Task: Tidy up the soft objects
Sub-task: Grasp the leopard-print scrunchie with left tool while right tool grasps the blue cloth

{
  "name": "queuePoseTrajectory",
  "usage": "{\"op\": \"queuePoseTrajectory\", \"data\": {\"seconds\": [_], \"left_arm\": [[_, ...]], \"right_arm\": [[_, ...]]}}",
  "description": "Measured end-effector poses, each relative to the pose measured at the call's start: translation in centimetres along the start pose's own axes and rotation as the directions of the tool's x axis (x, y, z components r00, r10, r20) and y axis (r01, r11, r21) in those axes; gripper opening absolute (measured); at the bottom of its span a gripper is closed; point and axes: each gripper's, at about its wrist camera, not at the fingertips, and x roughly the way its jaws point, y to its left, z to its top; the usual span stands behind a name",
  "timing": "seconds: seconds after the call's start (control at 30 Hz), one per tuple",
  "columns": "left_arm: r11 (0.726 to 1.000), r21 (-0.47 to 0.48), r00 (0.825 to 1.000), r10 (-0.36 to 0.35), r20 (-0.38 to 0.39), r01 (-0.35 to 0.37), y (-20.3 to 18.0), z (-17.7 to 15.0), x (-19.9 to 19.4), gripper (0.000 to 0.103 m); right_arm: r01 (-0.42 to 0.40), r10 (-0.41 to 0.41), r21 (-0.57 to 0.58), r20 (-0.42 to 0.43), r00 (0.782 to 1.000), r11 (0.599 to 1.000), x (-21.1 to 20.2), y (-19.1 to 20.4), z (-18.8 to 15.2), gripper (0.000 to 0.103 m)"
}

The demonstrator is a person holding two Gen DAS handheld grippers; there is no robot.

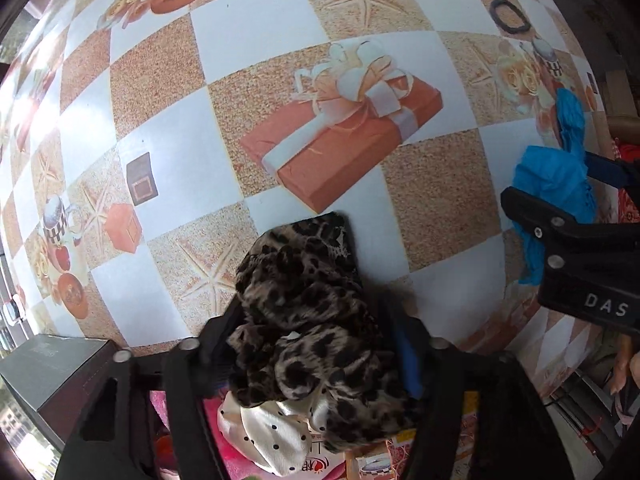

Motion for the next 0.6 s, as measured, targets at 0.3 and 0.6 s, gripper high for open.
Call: {"op": "queuePoseTrajectory", "data": {"seconds": [0.3, 0.6], "left_arm": [[0.998, 0.007, 0.990, -0.068, 0.122, 0.068, -0.8, -0.3, -3.3, 0.041], [0.998, 0.001, 0.971, -0.062, 0.229, 0.063, -1.1, -1.2, -7.7, 0.041]], "right_arm": [[-0.069, 0.066, 0.024, 0.106, 0.992, 0.997, -2.5, -3.9, -2.8, 0.034], [-0.242, 0.222, 0.121, 0.158, 0.962, 0.963, -5.9, -6.5, -5.2, 0.034]]}}
